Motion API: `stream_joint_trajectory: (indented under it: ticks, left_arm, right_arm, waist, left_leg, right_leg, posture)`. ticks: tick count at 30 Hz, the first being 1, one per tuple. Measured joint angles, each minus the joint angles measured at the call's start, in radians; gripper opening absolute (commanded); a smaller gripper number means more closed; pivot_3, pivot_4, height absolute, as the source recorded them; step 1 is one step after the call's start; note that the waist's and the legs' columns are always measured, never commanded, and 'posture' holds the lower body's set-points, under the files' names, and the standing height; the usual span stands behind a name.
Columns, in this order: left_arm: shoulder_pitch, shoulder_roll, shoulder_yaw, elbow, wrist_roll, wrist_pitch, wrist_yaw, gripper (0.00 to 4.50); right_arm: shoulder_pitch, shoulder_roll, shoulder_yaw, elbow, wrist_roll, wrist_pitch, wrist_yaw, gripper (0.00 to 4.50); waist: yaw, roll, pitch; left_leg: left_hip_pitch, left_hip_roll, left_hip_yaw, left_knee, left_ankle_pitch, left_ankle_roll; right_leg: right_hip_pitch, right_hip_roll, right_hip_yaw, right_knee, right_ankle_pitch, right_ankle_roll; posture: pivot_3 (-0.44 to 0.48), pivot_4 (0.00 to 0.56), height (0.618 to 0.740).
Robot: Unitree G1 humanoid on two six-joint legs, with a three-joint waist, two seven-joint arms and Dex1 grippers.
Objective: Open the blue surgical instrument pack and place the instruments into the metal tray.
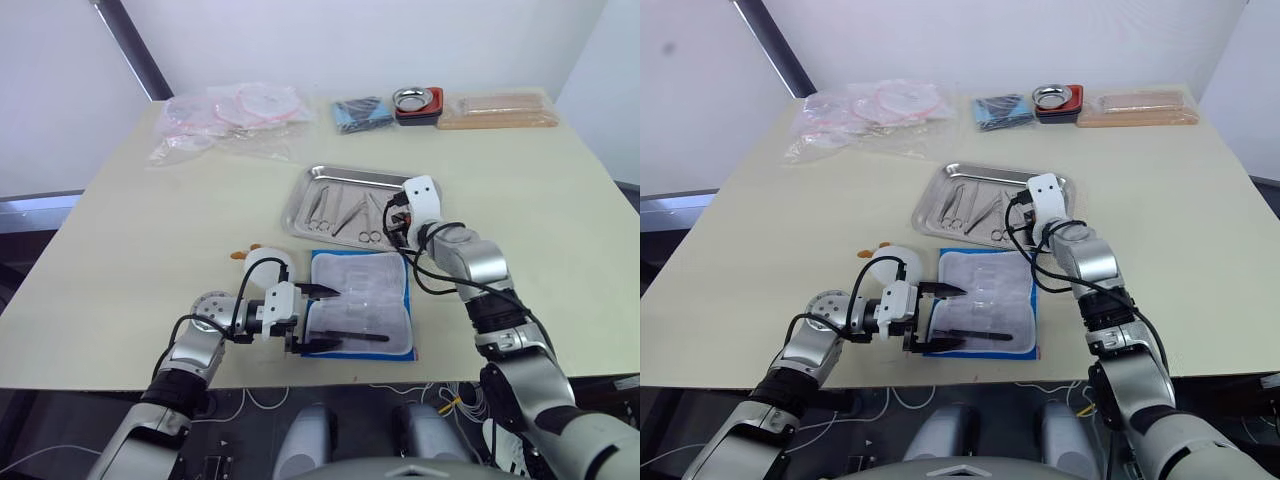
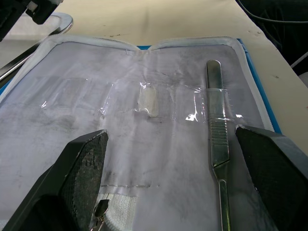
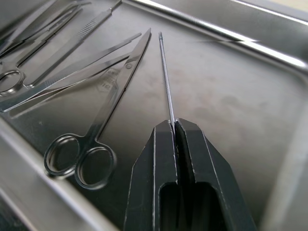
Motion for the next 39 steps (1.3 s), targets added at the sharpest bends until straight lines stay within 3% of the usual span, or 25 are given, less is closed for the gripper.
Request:
stream_joint_trajectory:
  ticks: [2,5,11,13,17,25,30,33,39]
  left_arm:
    - [0.001,0.001,0.000,-0.001,0.000,0.001,0.000,4.50]
    - [0.002,0.003,0.000,-0.003,0.000,0.002,0.001,4.50]
    - [0.011,0.009,0.002,-0.018,0.000,0.008,0.005,4.50]
    - [0.014,0.009,0.002,-0.023,0.000,0.009,0.007,4.50]
    - [0.019,0.013,0.003,-0.029,0.000,0.010,0.007,4.50]
    - [0.019,0.014,0.003,-0.028,-0.002,0.010,0.005,4.50]
    - [0.018,0.012,0.002,-0.028,-0.002,0.010,0.004,4.50]
    - [0.015,0.011,-0.002,-0.025,-0.002,0.009,0.003,4.50]
    - [0.010,0.014,-0.003,-0.017,-0.002,0.008,-0.001,4.50]
  right_arm:
    - [-0.001,0.005,0.001,0.012,0.000,0.008,0.001,0.02]
    - [-0.003,0.011,0.005,0.019,0.000,0.012,0.014,0.86]
    - [0.001,0.005,0.001,-0.001,0.011,0.011,0.048,3.88]
    - [0.022,-0.023,0.002,-0.068,0.017,0.004,0.083,4.46]
    - [0.075,-0.093,0.002,-0.180,0.025,-0.051,0.165,4.46]
    - [0.282,-0.260,0.024,-0.400,0.162,-0.236,0.524,4.46]
    - [0.357,-0.331,0.024,-0.452,0.189,-0.330,0.635,4.46]
    - [0.464,-0.431,0.020,-0.500,0.224,-0.422,0.779,4.46]
    - [0.584,-0.553,-0.093,-0.510,0.339,-0.583,1.012,4.46]
  waist:
    - [-0.001,0.000,0.000]
    - [-0.003,0.000,0.000]
    - [-0.009,0.000,0.000]
    - [-0.009,0.000,0.000]
    - [-0.014,0.000,0.000]
    - [-0.016,-0.001,0.001]
    - [-0.014,-0.003,0.001]
    - [-0.012,-0.006,0.004]
    - [-0.016,-0.007,0.004]
  left_leg:
    - [0.000,0.000,0.000,0.000,0.000,0.000]
    - [0.000,0.000,0.000,0.000,0.000,0.000]
    - [0.000,0.000,0.000,0.000,0.000,0.000]
    - [-0.001,0.000,0.000,0.000,0.000,0.001]
    - [0.000,0.000,0.001,0.000,-0.001,0.003]
    - [0.000,-0.001,0.001,0.000,-0.003,0.005]
    - [-0.001,-0.002,0.001,0.000,-0.003,0.005]
    - [-0.001,-0.002,0.000,0.000,-0.003,0.005]
    - [0.000,-0.002,0.001,0.000,-0.003,0.005]
  right_leg:
    - [0.000,0.000,0.000,0.000,0.000,0.000]
    - [0.000,0.000,0.000,0.000,0.000,0.000]
    - [0.000,0.000,0.000,0.000,0.000,0.000]
    - [0.000,0.000,0.000,0.000,0.000,0.000]
    - [0.000,0.000,0.001,0.000,-0.001,0.001]
    - [0.001,-0.001,0.003,-0.001,-0.002,0.003]
    - [0.000,-0.001,0.003,-0.001,-0.002,0.003]
    - [0.001,-0.001,0.003,-0.001,-0.003,0.004]
    - [0.001,-0.001,0.004,-0.001,-0.003,0.004]
  posture:
    - [0.000,0.150,0.740]
    - [0.000,0.150,0.740]
    - [0.000,0.150,0.740]
    - [0.000,0.150,0.740]
    - [0.000,0.150,0.740]
    - [0.000,0.150,0.740]
    - [0.000,0.150,0.740]
    - [0.000,0.150,0.740]
    - [0.000,0.150,0.740]
